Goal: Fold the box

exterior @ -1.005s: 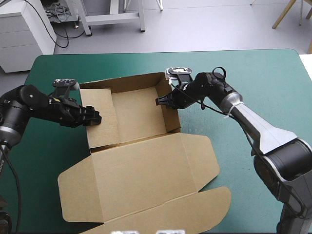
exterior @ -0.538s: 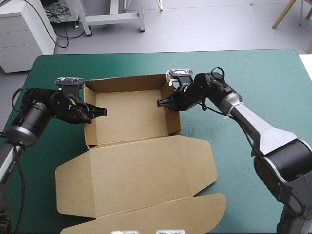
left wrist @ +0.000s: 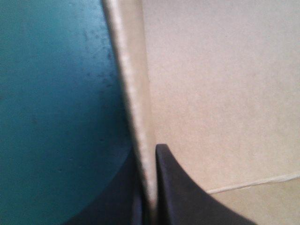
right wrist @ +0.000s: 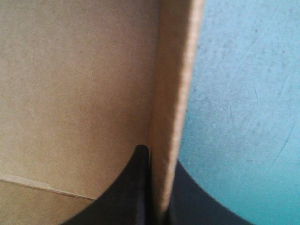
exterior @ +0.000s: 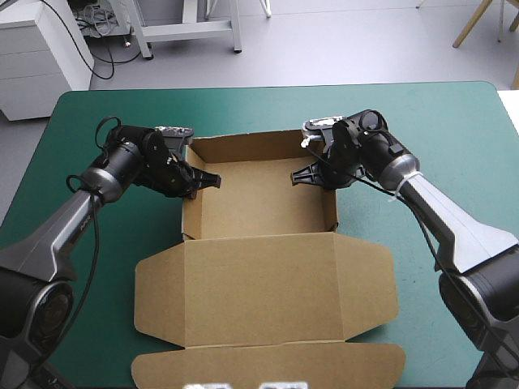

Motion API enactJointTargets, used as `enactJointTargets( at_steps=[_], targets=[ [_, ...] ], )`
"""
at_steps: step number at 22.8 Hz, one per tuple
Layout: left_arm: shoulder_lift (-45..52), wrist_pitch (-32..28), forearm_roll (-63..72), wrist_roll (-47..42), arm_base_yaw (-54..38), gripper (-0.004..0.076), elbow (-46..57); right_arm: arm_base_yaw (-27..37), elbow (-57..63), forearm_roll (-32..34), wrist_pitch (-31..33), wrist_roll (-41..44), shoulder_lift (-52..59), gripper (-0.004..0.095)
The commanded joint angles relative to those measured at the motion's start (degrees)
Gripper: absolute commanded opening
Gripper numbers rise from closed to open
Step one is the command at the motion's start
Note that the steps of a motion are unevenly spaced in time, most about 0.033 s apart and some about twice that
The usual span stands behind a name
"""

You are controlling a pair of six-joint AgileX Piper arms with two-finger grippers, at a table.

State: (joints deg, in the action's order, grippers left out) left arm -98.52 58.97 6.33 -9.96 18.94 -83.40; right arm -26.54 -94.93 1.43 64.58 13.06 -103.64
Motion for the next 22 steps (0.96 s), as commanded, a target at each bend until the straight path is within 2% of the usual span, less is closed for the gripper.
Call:
enactJointTargets(
  at_steps=[1,6,8,10,11,12,13,14,17,22],
  targets=[
    [0.2,-1.9,2.1,1.1,1.3,-0.0010,-2.3,-0.4,-1.7,0.0,2.0,-0.9,1.0,-0.0019],
    [-2.6,0.8,1.5,2.3,1.5,-0.0009,-2.3,-0.4,-1.7,-1.8,4.4,-1.6,-4.7,-0.0016],
    [-2.6,1.2,0.3,2.5,1.5,0.0019,-2.3,-0.6,-1.8,-2.1,4.4,-3.1,-4.6,0.0049],
    [-2.6,1.1,0.3,3.5,1.5,0.0118,-2.3,-0.6,-2.7,-1.9,4.4,-2.6,-4.6,0.0219],
    [-2.6,1.0,0.9,4.9,1.5,0.0211,-2.3,-0.6,-3.4,-0.8,4.4,0.1,-4.6,0.0370],
    [-2.6,1.0,0.9,4.9,1.5,0.0269,-2.3,-0.6,-3.8,0.2,4.4,2.0,-4.6,0.0452],
    [-2.6,1.1,0.9,6.4,1.5,0.0382,-2.3,-0.4,-4.5,2.6,4.4,4.1,-4.6,0.0567],
    [-2.6,1.1,0.7,6.4,1.5,0.0442,-2.3,-0.4,-4.7,3.3,4.4,4.7,-4.6,0.0599],
    [-2.6,1.0,0.6,7.5,1.5,0.0556,-2.6,-0.4,-5.7,4.9,4.4,4.9,-4.6,0.0607],
    [-2.4,2.0,-0.2,7.5,1.5,0.0550,-6.8,-0.4,-9.5,5.3,4.4,2.4,-4.6,0.0607]
  ],
)
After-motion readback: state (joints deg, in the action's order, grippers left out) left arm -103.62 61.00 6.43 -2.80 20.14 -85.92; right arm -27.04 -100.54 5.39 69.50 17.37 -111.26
